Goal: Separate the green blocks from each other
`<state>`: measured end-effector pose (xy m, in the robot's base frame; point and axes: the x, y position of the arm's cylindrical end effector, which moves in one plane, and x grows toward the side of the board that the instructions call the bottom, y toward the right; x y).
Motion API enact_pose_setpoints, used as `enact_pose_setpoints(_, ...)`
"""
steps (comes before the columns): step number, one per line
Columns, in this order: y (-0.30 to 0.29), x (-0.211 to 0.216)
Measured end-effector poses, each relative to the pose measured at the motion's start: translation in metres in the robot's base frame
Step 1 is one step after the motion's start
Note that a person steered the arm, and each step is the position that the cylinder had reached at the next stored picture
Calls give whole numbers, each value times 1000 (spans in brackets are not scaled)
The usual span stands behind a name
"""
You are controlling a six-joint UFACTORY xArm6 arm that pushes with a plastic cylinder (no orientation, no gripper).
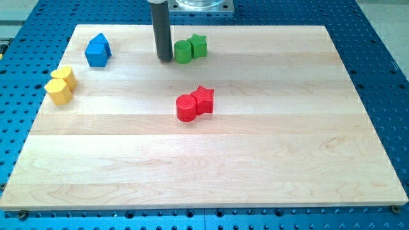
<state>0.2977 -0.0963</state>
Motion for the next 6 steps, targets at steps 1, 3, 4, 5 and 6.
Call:
enact_pose_setpoints(1, 9, 72)
enact_pose_setpoints(3, 43, 86)
enact_pose_setpoints(4, 42, 77)
enact_pose_setpoints(5, 7, 37)
enact_pose_setpoints(6, 21, 16)
